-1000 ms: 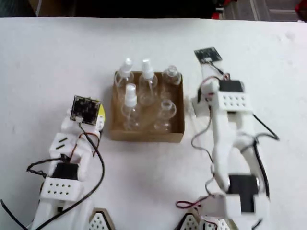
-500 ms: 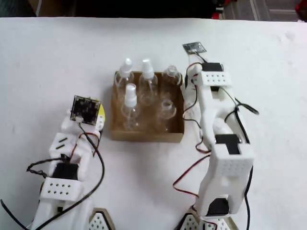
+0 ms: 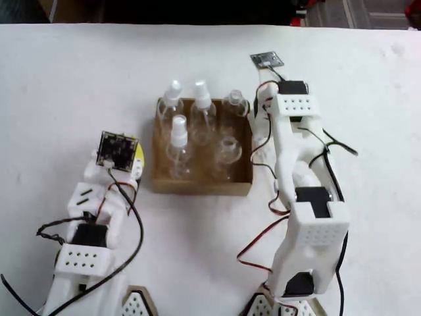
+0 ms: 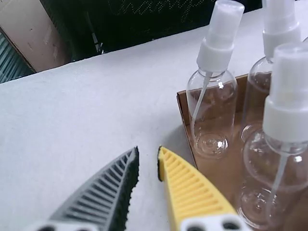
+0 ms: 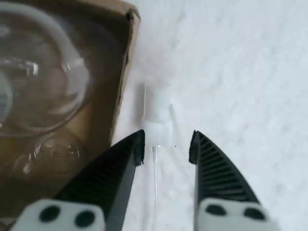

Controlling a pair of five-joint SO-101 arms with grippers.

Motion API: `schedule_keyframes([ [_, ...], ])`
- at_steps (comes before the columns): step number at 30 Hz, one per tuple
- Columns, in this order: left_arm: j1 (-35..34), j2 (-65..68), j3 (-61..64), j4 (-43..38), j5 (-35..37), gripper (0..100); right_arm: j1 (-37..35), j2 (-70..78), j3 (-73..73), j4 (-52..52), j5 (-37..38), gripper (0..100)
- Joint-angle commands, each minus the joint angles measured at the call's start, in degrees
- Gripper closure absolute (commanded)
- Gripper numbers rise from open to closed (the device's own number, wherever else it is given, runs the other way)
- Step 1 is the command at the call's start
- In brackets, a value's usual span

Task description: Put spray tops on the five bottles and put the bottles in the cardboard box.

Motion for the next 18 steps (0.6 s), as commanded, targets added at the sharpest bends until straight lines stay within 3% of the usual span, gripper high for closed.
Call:
schedule_keyframes([
  [1,0.48,0.13,-0.35,-1.67,-0.35,93,-1.01,-2.07,-0.62,0.48,-0.18,85.8],
  [18,0.57,0.13,-0.35,-1.67,-0.35,93,-2.42,0.66,-0.44,2.42,-0.53,88.3],
])
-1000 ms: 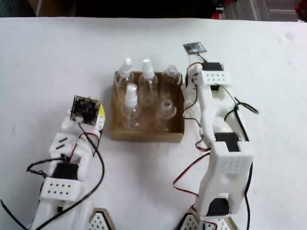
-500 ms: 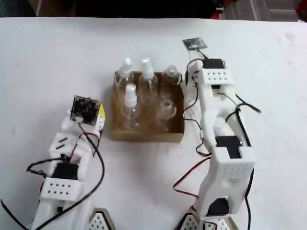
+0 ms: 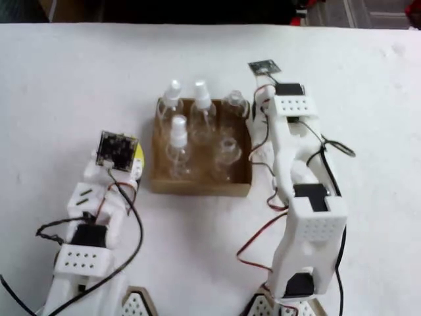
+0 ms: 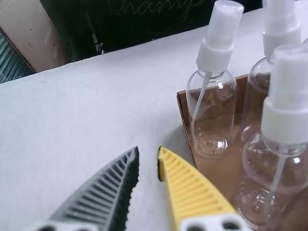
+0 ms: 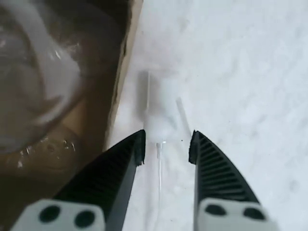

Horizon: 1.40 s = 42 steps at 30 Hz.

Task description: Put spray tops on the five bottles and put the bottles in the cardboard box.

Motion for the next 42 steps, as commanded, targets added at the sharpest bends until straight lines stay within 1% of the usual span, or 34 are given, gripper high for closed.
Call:
schedule_keyframes([
  [1,0.57,0.13,-0.35,-1.67,-0.35,93,-2.07,-1.89,-0.44,0.22,-0.35,90.3],
  [3,0.57,0.13,-0.35,-1.67,-0.35,93,-2.07,-0.4,-0.53,-1.45,-0.35,92.8],
  [10,0.48,0.13,-0.35,-1.67,-0.35,93,-2.07,1.54,-0.88,-3.12,-0.26,90.0],
  [13,0.48,0.13,-0.44,-1.67,-0.35,93,-2.07,0.22,-0.97,-1.63,-0.26,90.0],
  [19,0.57,0.13,-0.44,-1.67,-0.35,93,-2.42,-9.1,-0.53,4.62,-0.35,90.3],
  [22,0.57,0.13,-0.44,-1.67,-0.44,93,-2.77,-10.42,0.62,5.93,-0.35,90.5],
  [26,0.57,0.13,-0.44,-1.67,-0.44,93,-4.35,-7.78,2.9,3.91,-0.35,90.5],
  [30,0.48,0.13,-0.35,-1.67,-0.44,93,-3.91,-3.82,2.81,0.22,0.09,90.5],
  [42,0.57,0.13,-0.35,-1.67,-0.44,93,-1.45,5.41,-5.36,-0.75,0.26,90.4],
])
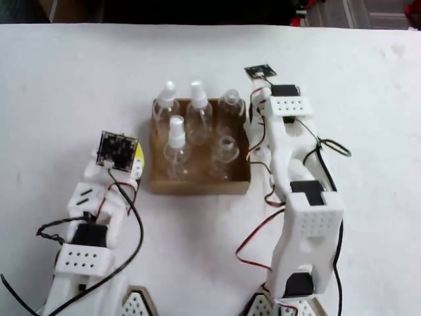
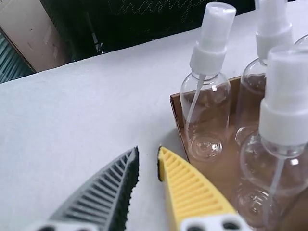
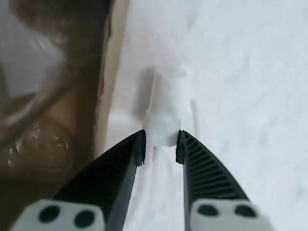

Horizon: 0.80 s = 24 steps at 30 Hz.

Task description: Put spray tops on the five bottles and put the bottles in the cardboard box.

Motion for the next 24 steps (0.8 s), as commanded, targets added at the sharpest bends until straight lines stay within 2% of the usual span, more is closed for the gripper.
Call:
schedule_keyframes([
  [1,0.57,0.13,-0.35,-1.67,-0.44,93,0.48,1.19,-3.43,-1.1,0.0,90.4],
  [7,0.57,0.13,-0.44,-1.67,-0.44,93,2.42,1.8,-4.66,-1.01,-0.09,90.4],
  [17,0.57,0.13,-0.44,-1.67,-0.44,93,-0.48,2.33,-7.74,-1.71,-0.09,89.6],
  [24,0.57,0.13,-0.44,-1.67,-0.44,93,-0.48,2.42,-7.74,-1.8,-0.09,80.7],
])
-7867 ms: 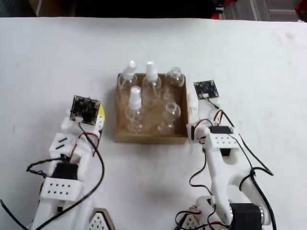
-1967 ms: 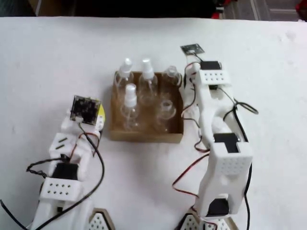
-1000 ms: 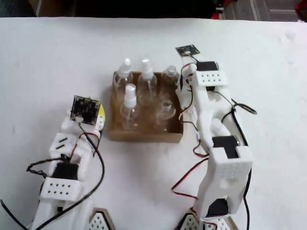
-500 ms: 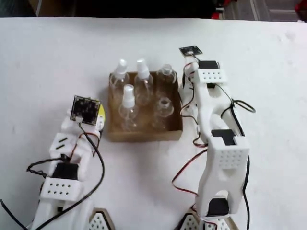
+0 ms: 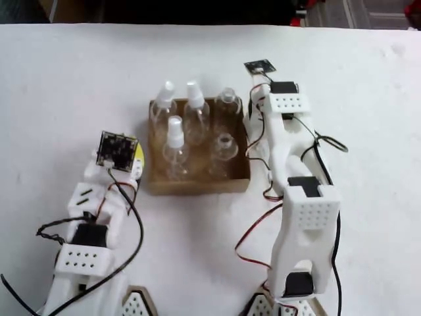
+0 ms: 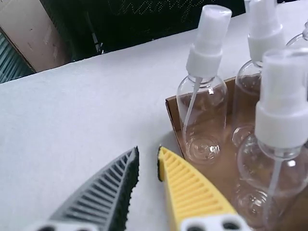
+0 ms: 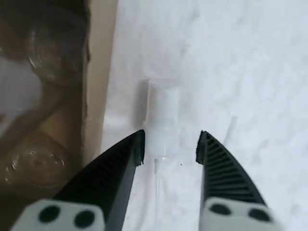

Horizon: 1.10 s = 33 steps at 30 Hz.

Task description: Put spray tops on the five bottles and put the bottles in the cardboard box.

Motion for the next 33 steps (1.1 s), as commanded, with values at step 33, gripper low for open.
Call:
schedule_keyframes([
  [33,0.57,0.13,-0.44,-1.67,-0.44,93,-0.92,12.26,-25.49,11.3,-0.18,98.6],
])
